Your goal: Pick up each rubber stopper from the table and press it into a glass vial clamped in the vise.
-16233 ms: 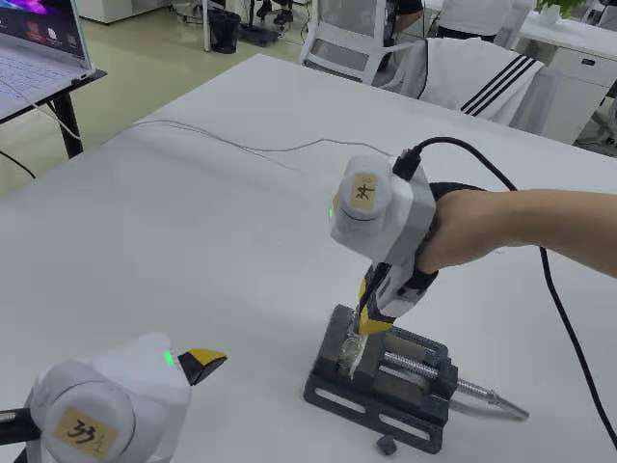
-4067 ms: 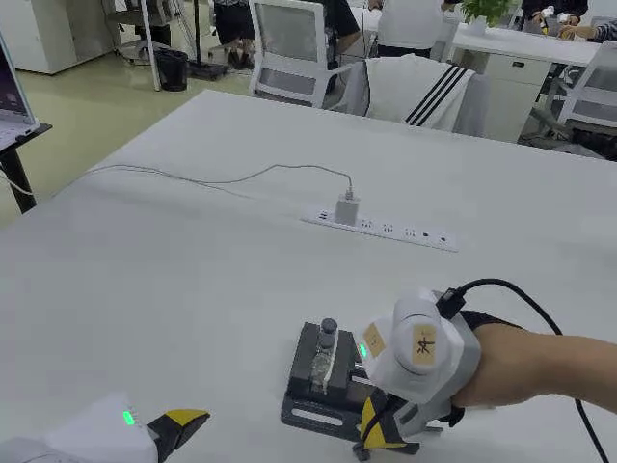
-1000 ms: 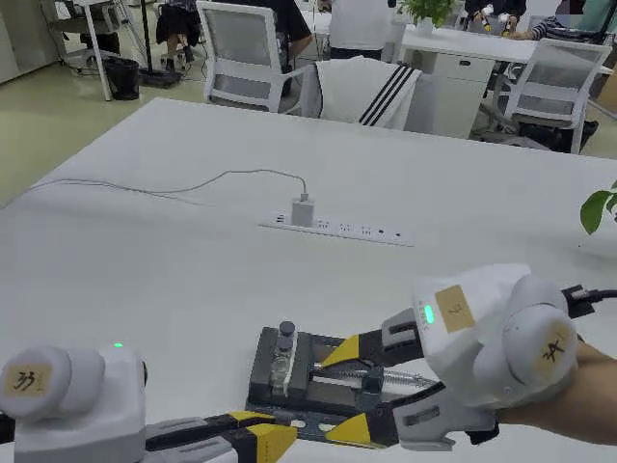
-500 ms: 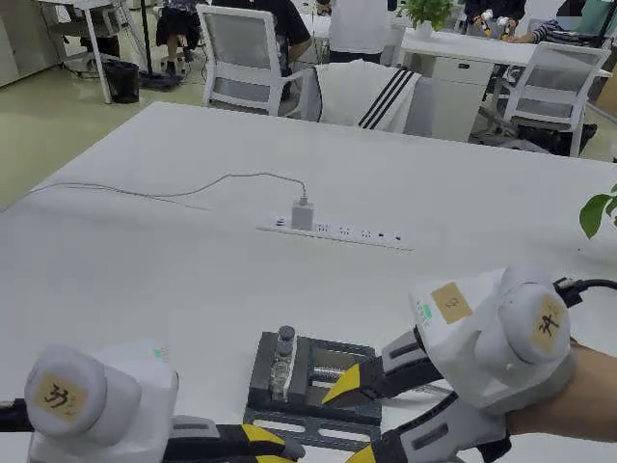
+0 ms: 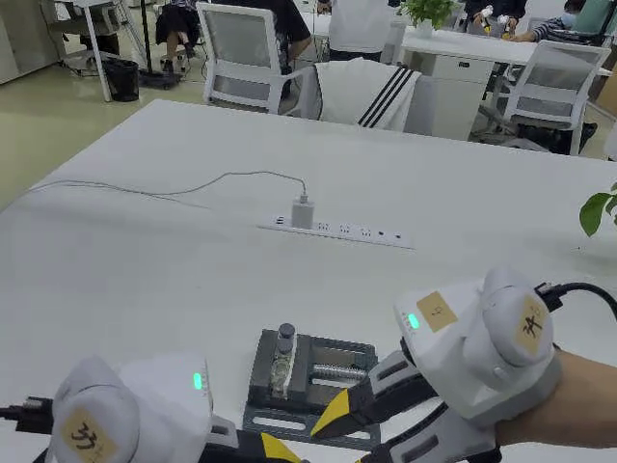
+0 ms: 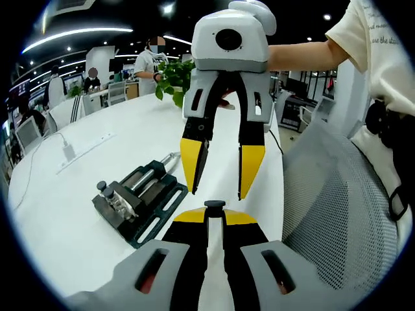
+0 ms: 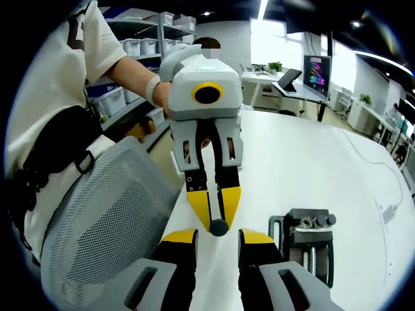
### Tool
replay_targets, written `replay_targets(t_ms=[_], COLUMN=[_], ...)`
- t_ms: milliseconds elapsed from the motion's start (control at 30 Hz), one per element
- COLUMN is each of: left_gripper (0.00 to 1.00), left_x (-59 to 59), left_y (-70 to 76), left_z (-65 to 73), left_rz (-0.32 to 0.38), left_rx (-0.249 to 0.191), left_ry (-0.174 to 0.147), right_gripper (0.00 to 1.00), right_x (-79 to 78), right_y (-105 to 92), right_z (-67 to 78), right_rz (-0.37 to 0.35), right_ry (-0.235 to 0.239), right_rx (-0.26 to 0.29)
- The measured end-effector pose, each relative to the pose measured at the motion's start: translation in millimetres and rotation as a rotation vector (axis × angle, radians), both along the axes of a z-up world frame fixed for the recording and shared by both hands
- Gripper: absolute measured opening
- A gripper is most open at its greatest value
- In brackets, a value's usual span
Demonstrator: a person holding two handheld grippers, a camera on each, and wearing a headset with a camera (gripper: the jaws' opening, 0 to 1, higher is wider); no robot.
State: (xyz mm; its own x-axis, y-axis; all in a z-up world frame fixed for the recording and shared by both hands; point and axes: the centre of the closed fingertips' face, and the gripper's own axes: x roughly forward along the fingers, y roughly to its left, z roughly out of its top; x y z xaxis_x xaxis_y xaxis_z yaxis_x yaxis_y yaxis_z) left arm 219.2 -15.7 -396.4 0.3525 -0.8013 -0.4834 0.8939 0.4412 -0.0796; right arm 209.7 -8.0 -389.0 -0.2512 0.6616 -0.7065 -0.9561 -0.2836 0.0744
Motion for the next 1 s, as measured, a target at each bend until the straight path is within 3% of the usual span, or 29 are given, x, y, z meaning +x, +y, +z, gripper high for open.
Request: replay_targets(t_ms=[400,700,1000], left_gripper=[0.04,0.04,0.04], left_x=[-1.0,-2.8,-1.9], left_y=[3.2,4.0,1.1], left_z=[0.1,-0.1,1.4], left_rz=[0.002,0.016,0.017], left_rx=[-0.001,-0.017,-0.020], left_ry=[-0.008,0.004,0.001], right_gripper=[0.13,0.11,0.07], right_x=[-3.1,-5.7,-2.4], right_y=[6.6,7.3,5.1], right_z=[-0.7,-3.4,-1.8], right_rz=[0.026,0.050,0.028], right_ry=[-0.001,-0.005,0.007], right_rx=[0.002,-0.013,-0.035])
